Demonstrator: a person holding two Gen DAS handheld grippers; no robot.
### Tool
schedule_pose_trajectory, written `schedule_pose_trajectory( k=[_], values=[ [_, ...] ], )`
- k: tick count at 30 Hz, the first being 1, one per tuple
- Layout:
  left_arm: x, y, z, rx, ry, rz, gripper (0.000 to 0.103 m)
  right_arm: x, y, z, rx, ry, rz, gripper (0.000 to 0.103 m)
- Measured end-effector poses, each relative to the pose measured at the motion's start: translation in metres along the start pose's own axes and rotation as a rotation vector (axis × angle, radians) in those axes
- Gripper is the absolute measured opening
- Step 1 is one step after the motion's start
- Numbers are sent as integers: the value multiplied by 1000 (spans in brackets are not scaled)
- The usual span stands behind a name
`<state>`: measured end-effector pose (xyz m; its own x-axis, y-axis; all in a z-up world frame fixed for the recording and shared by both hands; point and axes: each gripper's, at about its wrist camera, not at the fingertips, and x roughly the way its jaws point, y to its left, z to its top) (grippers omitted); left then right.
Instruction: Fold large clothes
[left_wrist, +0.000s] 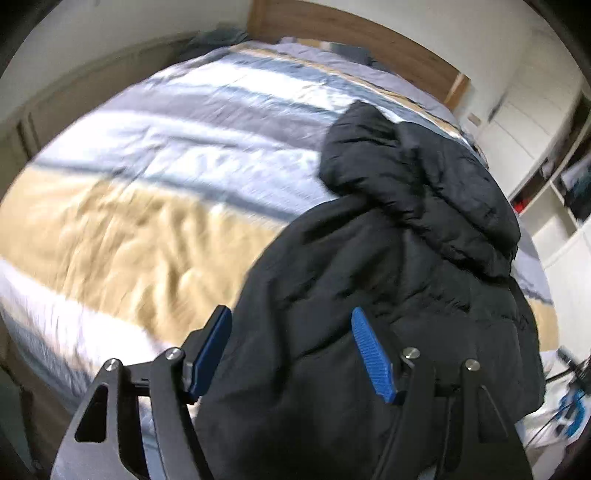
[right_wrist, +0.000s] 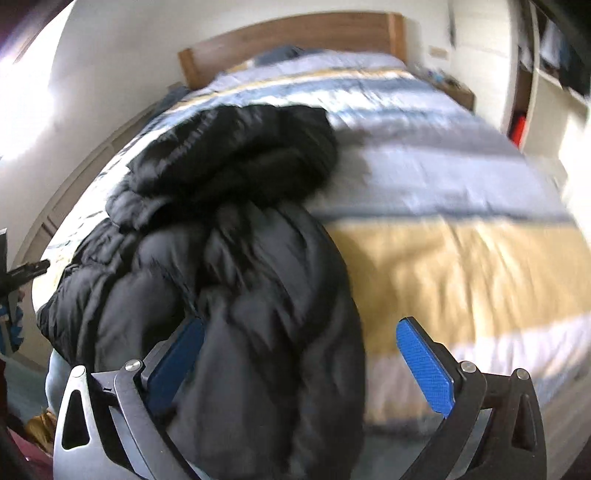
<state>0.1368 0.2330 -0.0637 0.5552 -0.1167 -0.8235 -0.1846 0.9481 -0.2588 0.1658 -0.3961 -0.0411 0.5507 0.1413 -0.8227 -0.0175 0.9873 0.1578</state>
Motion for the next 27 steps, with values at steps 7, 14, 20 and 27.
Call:
schedule_pose_trajectory(
  k=[7, 14, 20, 27],
  values=[
    [6, 76, -17, -203, 32, -75, 66, 24, -29, -37, 182, 63, 126, 102],
    [31, 108, -39, -385, 78, -333, 66, 45, -27, -51, 248, 120, 188, 103],
    [66, 91, -66, -433, 194, -567, 66, 57, -23, -59, 296, 151, 240, 103],
    [61, 66, -79, -418, 194, -596, 66, 65, -9, -61, 286, 201, 314, 103]
  ],
)
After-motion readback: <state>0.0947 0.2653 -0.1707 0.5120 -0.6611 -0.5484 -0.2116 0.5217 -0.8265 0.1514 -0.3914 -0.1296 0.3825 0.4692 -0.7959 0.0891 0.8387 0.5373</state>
